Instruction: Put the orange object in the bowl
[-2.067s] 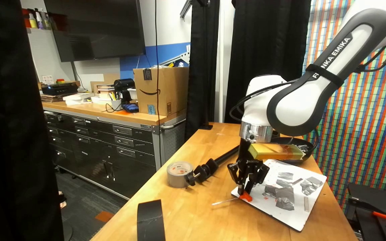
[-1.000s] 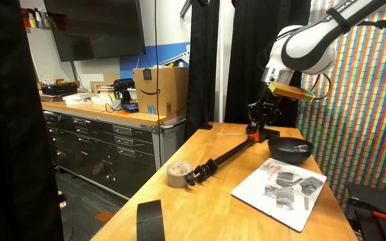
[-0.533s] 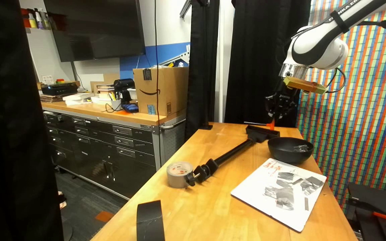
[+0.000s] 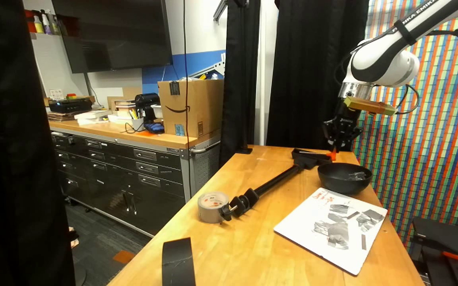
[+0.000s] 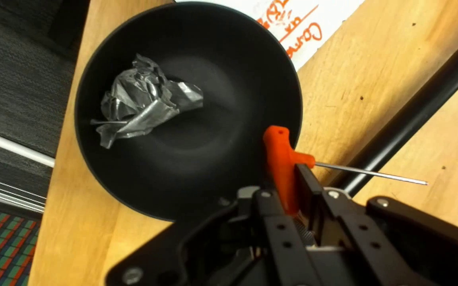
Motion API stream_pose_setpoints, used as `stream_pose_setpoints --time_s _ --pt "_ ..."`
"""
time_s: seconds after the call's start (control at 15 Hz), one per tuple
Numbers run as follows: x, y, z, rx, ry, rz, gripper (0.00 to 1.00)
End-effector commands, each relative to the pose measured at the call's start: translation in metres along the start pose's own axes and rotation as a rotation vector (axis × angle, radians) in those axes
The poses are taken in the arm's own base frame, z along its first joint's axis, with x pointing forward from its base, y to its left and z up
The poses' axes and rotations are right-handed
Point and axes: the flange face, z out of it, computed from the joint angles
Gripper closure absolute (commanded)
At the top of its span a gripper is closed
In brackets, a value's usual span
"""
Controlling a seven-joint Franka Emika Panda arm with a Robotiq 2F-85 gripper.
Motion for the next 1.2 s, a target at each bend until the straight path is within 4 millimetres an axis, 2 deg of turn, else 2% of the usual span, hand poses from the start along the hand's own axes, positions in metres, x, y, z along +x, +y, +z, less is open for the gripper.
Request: stream_pose_setpoints --time_s 0.0,0.13,0.2,0.27,0.47,1.13 --pt "-0.008 0.014 -0.001 -0.002 -0.016 0.007 0.85" --pt "-0.01 0.021 0.005 -0.008 -0.027 0.017 0.85" --pt "-0.011 0.024 0.007 -0.019 -0.036 0.022 0.6" --pt "-0.007 0.015 0.014 -0.022 -0.032 0.019 0.79" --pt "-0.009 0.02 0.018 -0.028 -0.041 0.028 0.6" --pt "-0.009 0.02 0.018 -0.028 -0.041 0.028 0.59"
